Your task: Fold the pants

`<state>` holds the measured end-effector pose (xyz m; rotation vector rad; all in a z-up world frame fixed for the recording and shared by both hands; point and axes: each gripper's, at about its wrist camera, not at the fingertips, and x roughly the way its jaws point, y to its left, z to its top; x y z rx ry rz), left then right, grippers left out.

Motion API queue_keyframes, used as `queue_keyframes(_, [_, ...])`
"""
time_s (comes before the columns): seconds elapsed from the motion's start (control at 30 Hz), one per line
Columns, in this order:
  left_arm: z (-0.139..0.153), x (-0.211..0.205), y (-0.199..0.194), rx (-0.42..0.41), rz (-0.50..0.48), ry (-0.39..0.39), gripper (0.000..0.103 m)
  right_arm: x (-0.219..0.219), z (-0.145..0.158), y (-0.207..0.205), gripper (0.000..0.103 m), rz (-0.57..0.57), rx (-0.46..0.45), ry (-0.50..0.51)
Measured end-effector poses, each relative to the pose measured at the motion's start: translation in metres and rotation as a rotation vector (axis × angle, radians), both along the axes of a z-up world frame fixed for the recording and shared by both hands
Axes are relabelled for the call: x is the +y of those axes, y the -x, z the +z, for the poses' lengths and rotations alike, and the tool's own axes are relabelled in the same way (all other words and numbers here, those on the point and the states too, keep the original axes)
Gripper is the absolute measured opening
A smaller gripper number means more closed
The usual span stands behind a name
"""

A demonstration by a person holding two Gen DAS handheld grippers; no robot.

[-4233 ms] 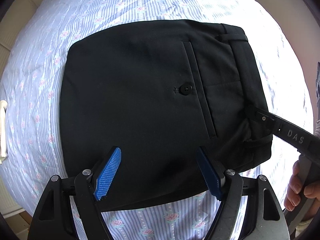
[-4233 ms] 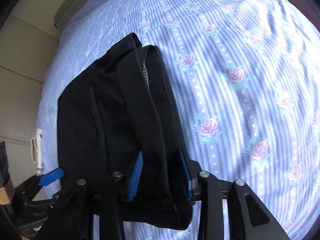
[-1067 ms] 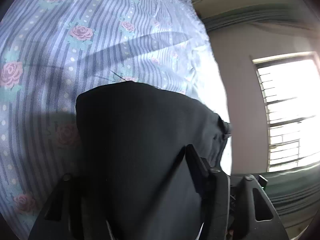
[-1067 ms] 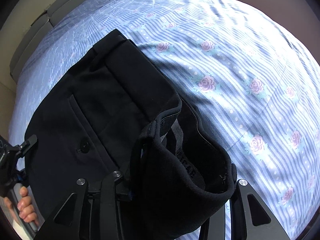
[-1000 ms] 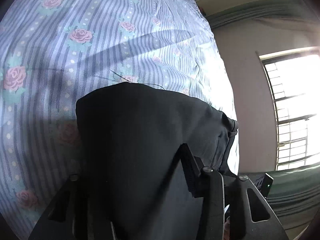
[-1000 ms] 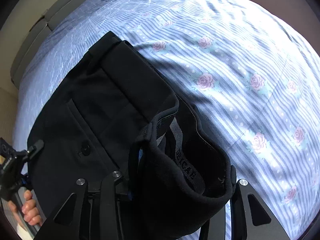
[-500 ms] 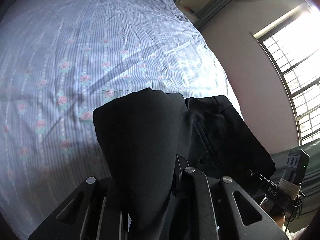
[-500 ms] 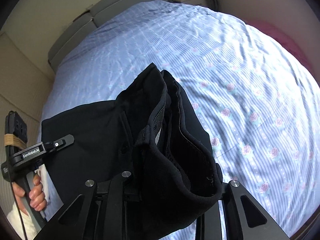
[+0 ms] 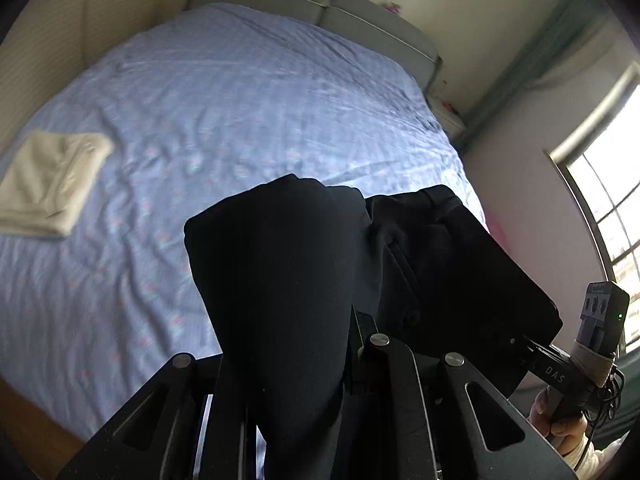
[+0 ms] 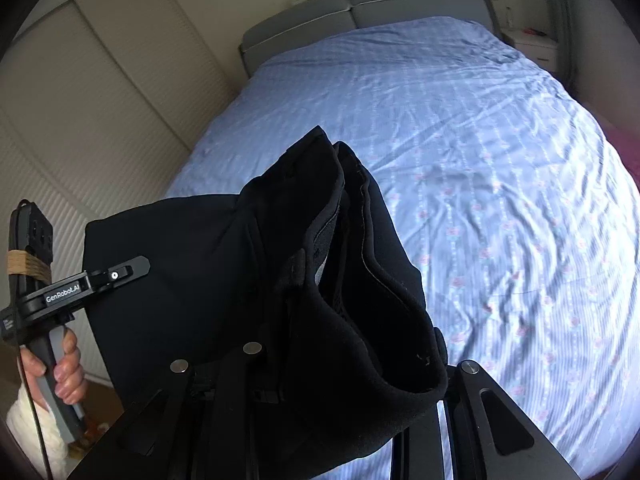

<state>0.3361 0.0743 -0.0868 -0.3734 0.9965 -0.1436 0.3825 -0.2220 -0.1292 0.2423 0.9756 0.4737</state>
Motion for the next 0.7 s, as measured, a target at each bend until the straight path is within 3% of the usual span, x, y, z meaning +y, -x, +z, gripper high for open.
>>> queue_keyframes(0.3, [0.001, 0.116, 0.073, -0.033, 0.099, 0.001, 0.018, 0.126, 0.023, 0.061, 0.027, 0.132, -0.017, -0.002])
queue_keyframes(0.43, [0.005, 0.176, 0.085, -0.040, 0.084, 0.010, 0.018, 0.192, 0.029, 0.091, 0.027, 0.108, -0.035, 0.012])
queue_keyframes(0.57, [0.019, 0.226, 0.098, -0.064, 0.051, -0.050, 0.018, 0.253, 0.033, 0.120, 0.027, 0.086, -0.031, 0.005])
queue_keyframes(0.7, [0.025, 0.269, 0.105, -0.080, 0.060, -0.035, 0.018, 0.301, 0.047, 0.133, 0.027, 0.085, -0.044, 0.028])
